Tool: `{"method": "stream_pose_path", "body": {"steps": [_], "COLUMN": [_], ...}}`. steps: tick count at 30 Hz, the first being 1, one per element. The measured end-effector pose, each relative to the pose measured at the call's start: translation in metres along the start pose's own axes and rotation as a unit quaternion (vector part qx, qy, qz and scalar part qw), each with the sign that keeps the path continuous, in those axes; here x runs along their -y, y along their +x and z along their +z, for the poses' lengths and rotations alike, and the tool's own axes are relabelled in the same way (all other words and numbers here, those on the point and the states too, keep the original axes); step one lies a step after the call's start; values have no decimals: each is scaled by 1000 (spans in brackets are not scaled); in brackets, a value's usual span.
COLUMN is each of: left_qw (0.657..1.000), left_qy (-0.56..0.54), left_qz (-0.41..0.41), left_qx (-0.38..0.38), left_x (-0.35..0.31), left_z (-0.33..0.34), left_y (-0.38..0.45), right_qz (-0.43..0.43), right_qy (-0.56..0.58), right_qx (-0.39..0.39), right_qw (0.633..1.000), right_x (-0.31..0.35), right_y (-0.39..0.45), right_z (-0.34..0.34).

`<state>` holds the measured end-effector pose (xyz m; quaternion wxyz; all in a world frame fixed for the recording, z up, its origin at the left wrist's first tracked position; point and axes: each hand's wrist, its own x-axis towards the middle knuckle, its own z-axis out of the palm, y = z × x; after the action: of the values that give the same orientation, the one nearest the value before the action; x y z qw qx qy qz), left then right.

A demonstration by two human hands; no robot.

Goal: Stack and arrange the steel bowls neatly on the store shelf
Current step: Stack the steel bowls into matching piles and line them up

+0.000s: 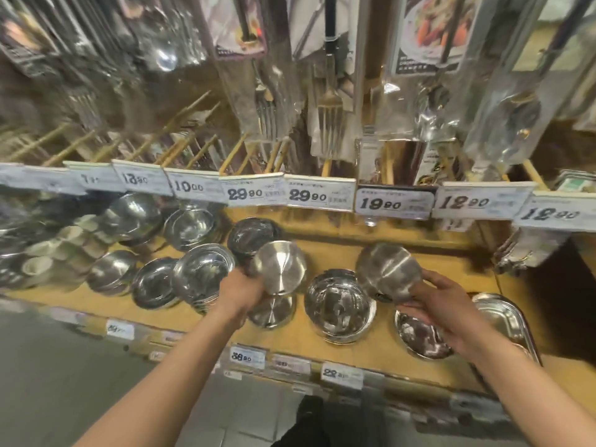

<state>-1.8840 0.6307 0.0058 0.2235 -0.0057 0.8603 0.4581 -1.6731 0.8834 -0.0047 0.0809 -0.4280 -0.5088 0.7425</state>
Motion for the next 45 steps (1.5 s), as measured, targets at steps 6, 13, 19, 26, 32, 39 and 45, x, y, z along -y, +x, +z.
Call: {"method": "stream_pose_path", "body": {"steps": [6, 13, 19, 26, 32, 39, 45], "left_qw": [997, 996, 998, 996, 993, 988, 988], "left_qy": [-76, -57, -14, 13, 21, 11, -6], "left_qz": [-26, -63, -58, -17, -1, 28, 74], "left_qx": [16, 19, 33, 86, 118, 151, 138], "left_x": [43, 70, 74, 86, 103, 108, 100], "left_z": [-14, -10, -12, -17, -35, -44, -39], "left_y": [-22, 3, 7, 17, 25, 29, 24], "right_qz": [-11, -22, -14, -33, -37, -36, -83], "right_qy": [9, -11, -19, -103, -160, -243, -382], "right_qx": [35, 34, 39, 14, -62, -120, -136], "right_qw": [999, 999, 999, 994, 984, 962, 911], "right_x": [-8, -16, -17, -29, -43, -58, -68], "right_y": [-19, -39, -54, -48, -33, -17, -10], "right_z": [28, 61, 110, 184, 220, 233, 241]}}
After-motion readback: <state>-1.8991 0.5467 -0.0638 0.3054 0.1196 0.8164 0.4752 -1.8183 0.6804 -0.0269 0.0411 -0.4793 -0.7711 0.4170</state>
